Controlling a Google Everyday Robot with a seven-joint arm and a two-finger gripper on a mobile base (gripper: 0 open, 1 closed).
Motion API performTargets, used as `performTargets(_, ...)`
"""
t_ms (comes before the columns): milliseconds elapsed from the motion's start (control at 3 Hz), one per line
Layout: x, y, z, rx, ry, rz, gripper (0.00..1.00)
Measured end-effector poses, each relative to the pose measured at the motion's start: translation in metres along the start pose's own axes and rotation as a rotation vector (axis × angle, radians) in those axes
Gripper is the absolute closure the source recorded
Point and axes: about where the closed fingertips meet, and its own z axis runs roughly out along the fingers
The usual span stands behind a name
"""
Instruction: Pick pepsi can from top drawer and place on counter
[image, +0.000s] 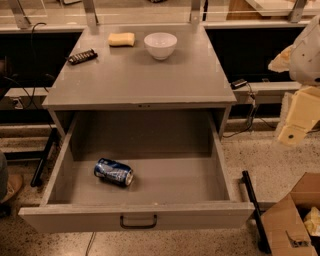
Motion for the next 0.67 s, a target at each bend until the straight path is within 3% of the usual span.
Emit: performTargets(667,-0.0048,0.003,0.0068,-0.001,-0.038,0.012,0.0)
